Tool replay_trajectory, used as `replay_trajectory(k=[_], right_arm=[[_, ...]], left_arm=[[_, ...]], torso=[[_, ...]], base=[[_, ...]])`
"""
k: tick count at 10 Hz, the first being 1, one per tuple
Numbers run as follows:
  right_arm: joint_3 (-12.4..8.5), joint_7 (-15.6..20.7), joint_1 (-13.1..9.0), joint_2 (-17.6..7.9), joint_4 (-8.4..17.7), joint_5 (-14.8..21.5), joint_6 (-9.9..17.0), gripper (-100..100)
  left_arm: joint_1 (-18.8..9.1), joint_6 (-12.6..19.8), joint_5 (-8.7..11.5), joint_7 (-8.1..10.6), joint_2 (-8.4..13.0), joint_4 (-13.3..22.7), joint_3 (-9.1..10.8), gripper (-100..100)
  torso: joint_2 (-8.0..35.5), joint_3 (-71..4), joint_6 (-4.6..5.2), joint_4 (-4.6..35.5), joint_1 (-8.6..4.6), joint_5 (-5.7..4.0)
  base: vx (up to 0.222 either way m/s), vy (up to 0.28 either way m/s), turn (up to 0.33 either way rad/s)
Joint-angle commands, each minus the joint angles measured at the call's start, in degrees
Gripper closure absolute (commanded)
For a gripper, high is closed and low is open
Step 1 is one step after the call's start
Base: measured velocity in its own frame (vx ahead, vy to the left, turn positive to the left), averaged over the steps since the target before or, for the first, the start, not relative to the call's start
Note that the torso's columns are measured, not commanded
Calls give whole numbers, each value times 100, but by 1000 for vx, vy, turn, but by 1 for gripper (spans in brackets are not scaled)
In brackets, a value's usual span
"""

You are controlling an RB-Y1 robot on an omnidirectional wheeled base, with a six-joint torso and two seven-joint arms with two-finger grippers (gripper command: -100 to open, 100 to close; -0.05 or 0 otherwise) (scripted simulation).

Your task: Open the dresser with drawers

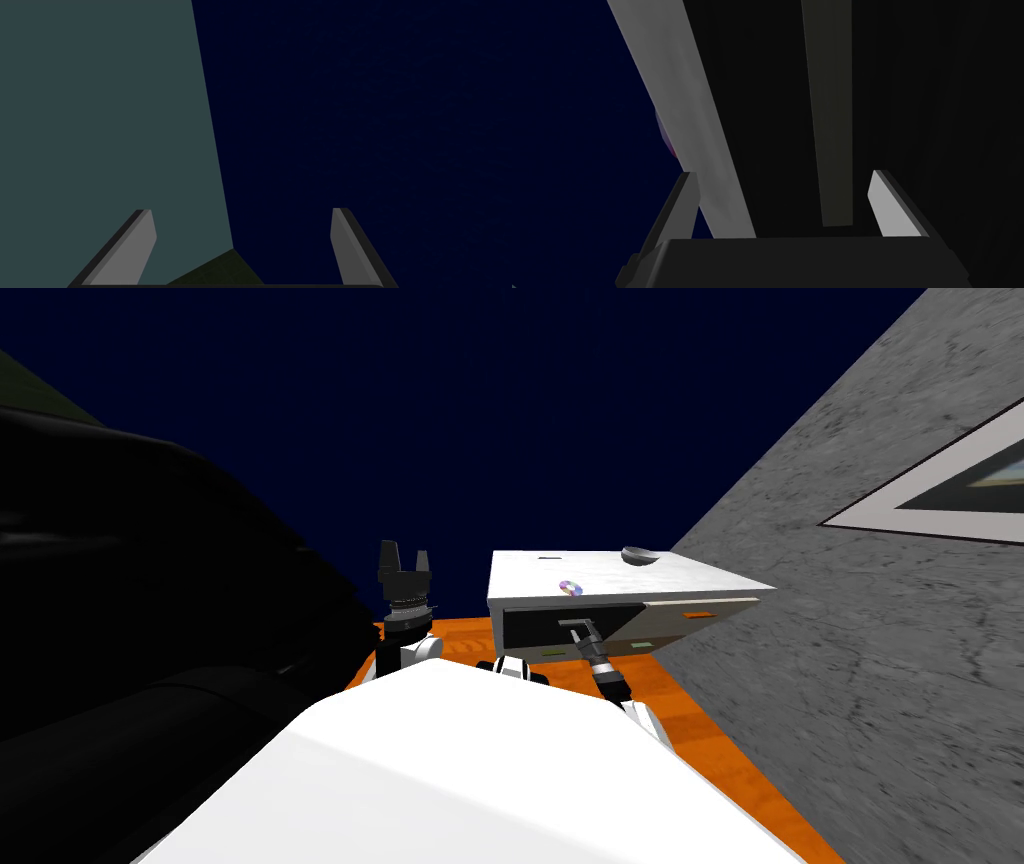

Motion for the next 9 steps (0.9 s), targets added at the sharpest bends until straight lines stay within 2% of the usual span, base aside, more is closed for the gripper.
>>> replay_trajectory(k=[1,6,7,8,9], right_arm=[[-12,308,-63,231,182,174,24,-100],[-21,601,-111,968,344,352,50,-100],[-10,573,-105,892,316,349,65,-100],[-4,420,-179,812,217,381,237,-100],[-7,500,-143,845,257,368,146,-100]], left_arm=[[0,0,0,0,0,0,0,0],[0,0,0,0,0,0,0,0],[0,0,0,0,0,0,0,0],[0,0,0,0,0,0,0,0],[1,0,0,0,0,0,0,0]], torso=[[0,0,0,0,0,0],[1,1,0,0,-3,-1],[1,0,0,0,-4,0],[1,0,1,0,-6,-1],[-18,-10,-1,-3,9,2]], base=[[-11,32,-36],[-6,21,-20],[-2,5,0],[65,45,54],[43,27,14]])
